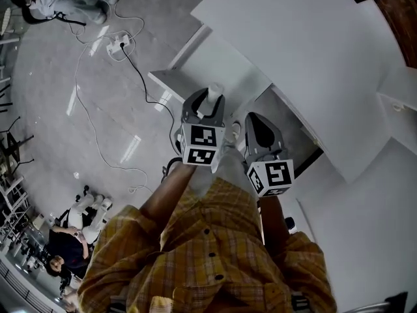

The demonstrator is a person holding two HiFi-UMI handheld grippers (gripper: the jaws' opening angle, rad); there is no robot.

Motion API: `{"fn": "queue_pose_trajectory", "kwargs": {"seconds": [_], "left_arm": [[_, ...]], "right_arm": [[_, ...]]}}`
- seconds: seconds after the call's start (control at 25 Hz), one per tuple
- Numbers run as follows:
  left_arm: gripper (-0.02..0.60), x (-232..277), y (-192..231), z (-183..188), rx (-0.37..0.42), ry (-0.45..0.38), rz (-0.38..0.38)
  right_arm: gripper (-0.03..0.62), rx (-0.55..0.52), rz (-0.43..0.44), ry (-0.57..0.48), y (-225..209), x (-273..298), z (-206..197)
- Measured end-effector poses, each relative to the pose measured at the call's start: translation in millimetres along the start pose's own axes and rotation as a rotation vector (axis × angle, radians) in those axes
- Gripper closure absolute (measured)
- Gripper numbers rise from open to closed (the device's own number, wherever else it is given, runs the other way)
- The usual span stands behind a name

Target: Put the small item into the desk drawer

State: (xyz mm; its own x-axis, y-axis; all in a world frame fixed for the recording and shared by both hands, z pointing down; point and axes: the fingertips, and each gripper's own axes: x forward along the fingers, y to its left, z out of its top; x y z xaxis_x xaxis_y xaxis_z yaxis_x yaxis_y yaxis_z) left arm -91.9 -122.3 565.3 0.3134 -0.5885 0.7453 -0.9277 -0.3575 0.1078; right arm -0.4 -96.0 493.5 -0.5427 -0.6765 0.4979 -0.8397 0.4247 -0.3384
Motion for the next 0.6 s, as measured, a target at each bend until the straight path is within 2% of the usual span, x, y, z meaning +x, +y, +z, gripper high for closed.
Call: {"fn": "queue_pose_trajectory", "kwargs": {"seconds": [0.32, 0.6], "left_arm": [[0.416, 40, 7, -2, 0.034, 0.077, -0.032], [0.416, 70, 17, -7, 0.005, 0.132, -0.049]], "right_arm": [[0.599, 0.036, -0.033, 0.022, -17, 15, 0], [0.597, 0.059, -0.06, 0.045, -29, 27, -3]]}}
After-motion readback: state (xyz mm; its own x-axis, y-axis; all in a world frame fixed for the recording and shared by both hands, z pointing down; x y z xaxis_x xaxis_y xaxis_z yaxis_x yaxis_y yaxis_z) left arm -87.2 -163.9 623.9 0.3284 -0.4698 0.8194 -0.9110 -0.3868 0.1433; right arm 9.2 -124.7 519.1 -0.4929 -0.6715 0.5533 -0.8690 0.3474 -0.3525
